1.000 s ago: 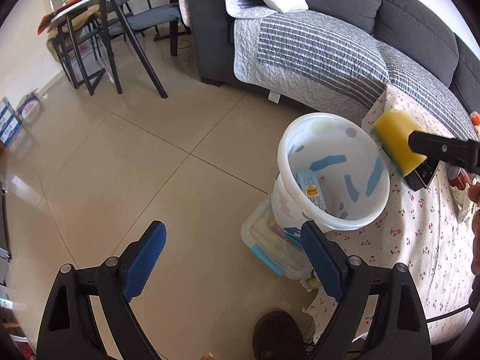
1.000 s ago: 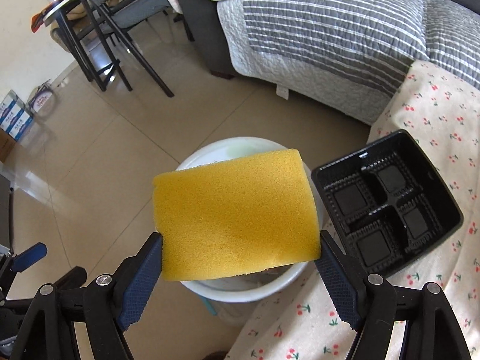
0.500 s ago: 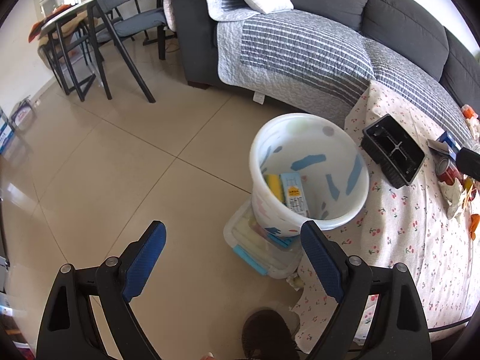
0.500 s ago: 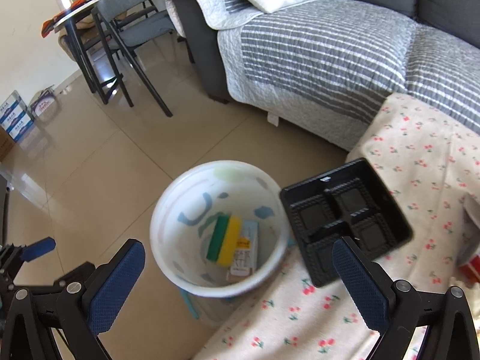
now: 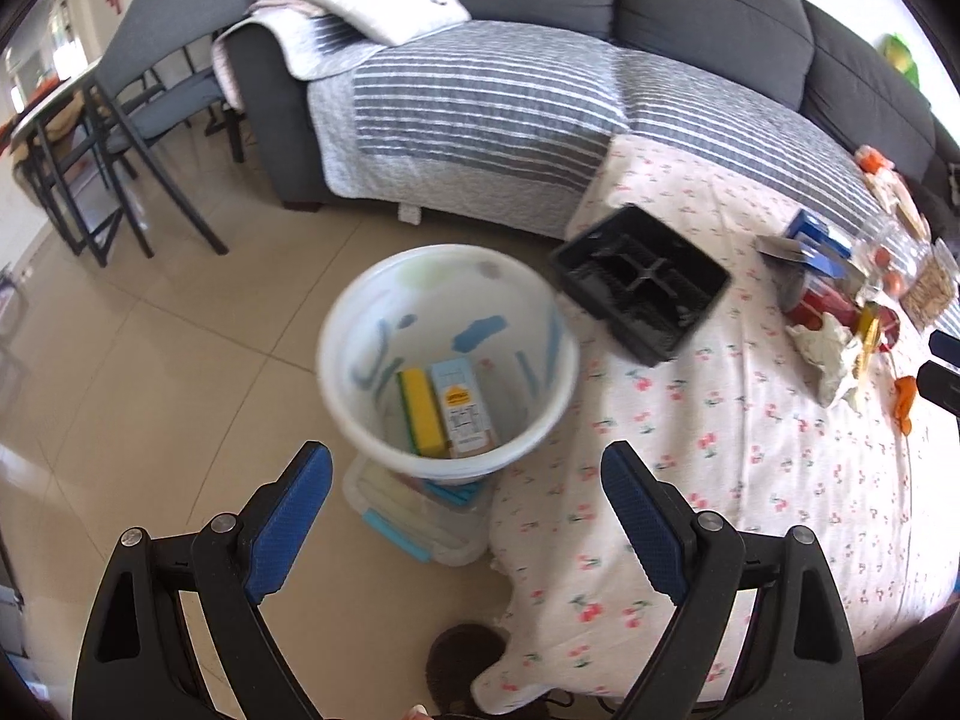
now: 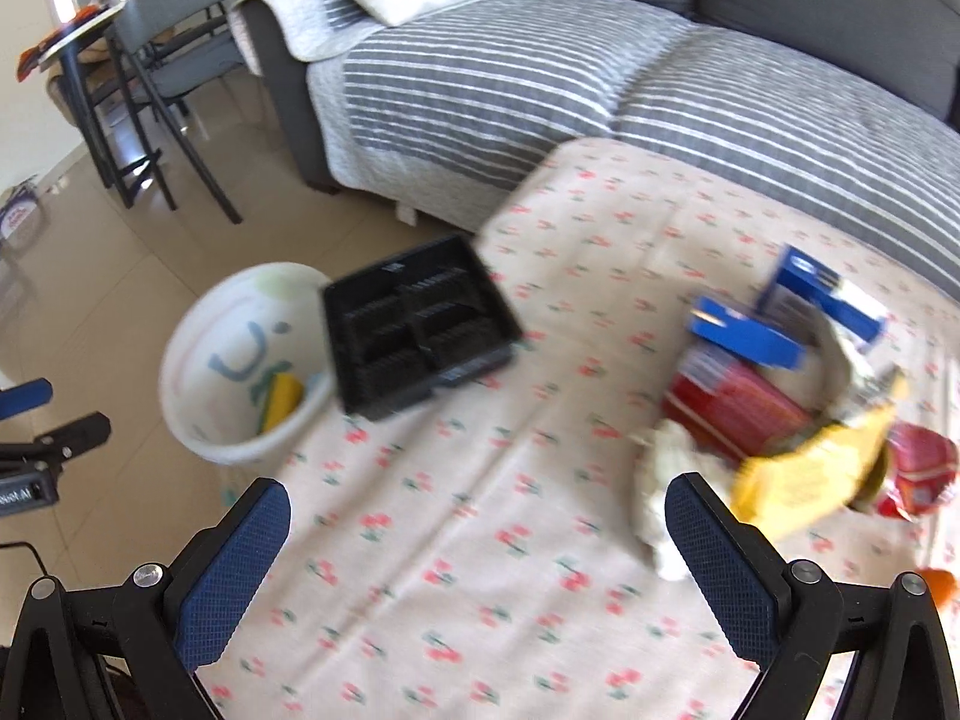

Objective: Collect trash
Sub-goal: 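Return both tools to the table and reach for the yellow snack bag with the left tool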

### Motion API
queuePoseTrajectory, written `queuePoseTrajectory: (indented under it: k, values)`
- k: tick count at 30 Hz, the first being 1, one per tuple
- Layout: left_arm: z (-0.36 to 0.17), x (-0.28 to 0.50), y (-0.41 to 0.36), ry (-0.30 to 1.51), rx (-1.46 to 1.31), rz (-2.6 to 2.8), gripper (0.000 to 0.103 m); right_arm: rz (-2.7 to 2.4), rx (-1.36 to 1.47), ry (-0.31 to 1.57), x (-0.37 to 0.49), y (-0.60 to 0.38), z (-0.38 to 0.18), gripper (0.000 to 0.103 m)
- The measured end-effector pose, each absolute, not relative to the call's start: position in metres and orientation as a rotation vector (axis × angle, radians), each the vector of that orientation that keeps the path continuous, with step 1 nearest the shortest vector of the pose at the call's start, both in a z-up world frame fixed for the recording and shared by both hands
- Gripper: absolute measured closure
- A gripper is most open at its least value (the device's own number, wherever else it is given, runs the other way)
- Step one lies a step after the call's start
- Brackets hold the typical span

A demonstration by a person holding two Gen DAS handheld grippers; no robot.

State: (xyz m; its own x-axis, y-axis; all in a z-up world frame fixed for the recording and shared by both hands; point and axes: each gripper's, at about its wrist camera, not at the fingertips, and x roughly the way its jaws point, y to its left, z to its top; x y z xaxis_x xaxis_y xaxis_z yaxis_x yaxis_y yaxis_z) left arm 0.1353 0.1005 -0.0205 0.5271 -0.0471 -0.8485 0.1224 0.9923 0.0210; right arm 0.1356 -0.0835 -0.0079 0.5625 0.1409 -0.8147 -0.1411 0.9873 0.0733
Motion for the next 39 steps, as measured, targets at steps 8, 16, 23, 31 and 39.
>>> queuePoseTrajectory:
  k: [8, 16, 23, 31, 39]
  values:
    - [-0.015, 0.138, 0.02, 1.02, 0.138, -0.212, 0.01, 0.043, 0.056, 0.956, 0.099, -0.172, -0.001, 0.001]
    - [-0.023, 0.146, -0.066, 1.047, 0.198, -0.322, 0.01, -0.072, 0.212, 0.992, 0.076, -0.254, -0.015, 0.001]
    - [-0.026, 0.156, -0.13, 1.053, 0.215, -0.415, 0.01, -0.132, 0.27, 1.041, 0.061, -0.297, -0.03, 0.001]
    - [-0.02, 0.171, -0.19, 0.998, 0.219, -0.581, 0.022, -0.195, 0.33, 1.071, 0.045, -0.337, -0.042, 0.001]
    - [-0.04, 0.186, -0.223, 1.031, 0.229, -0.615, 0.053, -0.218, 0.359, 1.082, 0.037, -0.361, -0.048, 0.001]
